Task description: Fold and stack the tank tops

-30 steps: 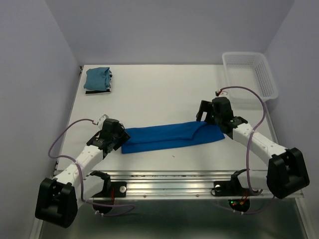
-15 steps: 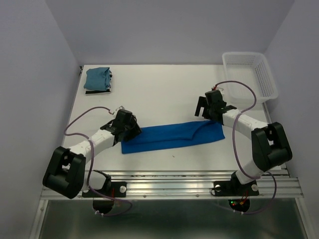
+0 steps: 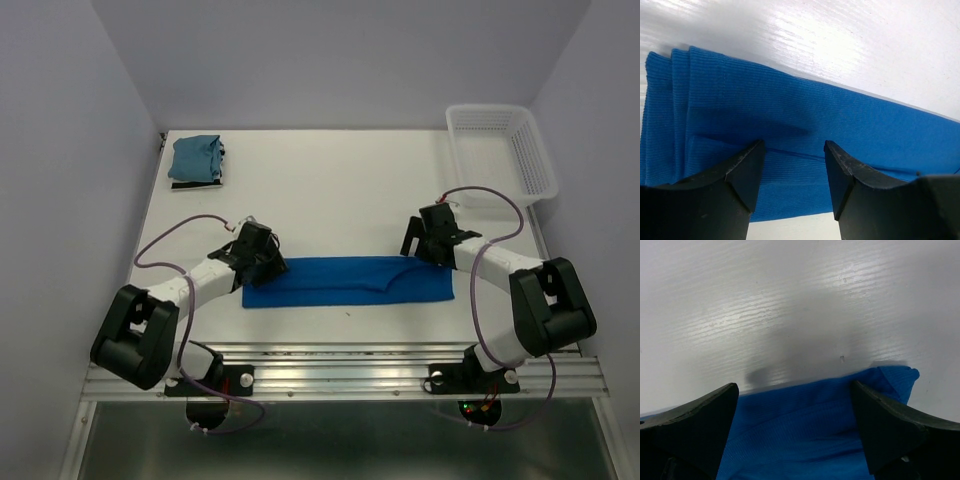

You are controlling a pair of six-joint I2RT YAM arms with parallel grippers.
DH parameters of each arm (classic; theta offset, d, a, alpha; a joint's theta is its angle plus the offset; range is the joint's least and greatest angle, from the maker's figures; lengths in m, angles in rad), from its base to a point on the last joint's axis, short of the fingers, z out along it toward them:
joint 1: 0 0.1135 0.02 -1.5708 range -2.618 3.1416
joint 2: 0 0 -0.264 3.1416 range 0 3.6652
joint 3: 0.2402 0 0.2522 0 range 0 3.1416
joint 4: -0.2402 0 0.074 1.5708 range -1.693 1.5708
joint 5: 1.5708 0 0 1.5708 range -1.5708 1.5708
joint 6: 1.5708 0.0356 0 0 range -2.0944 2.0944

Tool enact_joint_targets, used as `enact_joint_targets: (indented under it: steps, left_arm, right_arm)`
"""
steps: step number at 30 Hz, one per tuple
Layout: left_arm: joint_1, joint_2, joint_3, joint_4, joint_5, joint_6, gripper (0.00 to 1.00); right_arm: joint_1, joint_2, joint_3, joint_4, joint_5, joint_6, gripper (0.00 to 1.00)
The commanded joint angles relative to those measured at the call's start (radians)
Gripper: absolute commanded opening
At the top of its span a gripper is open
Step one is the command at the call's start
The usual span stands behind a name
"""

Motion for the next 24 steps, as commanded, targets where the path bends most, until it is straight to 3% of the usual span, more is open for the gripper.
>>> enact_joint_targets:
  steps: [1, 9, 18, 24]
  left_arm:
    - [-0.001, -0.026, -0.036, -0.098, -0.067, 0.013, 0.63]
    - [-0.001, -0.101, -0.070, -0.194, -0.086, -0.070, 0.62]
    - [-0.001, -0.100, -0.061, -0.238, -0.115, -0.105, 0.62]
    - [-0.001, -0.100, -0.054, -0.246, -0.127, -0.105, 0.62]
  right_arm:
    - [-0.009, 0.025, 0.012, -0.002, 0.004, 0.032, 1.00]
    - [-0.009, 0.028, 0.012, 0.067, -0.132, 0.069, 1.00]
    - [-0.009, -0.145, -0.074, -0.057, -0.019, 0.120, 1.00]
    - [-0.009, -0.158, -0.142, -0.063, 0.013, 0.164, 1.00]
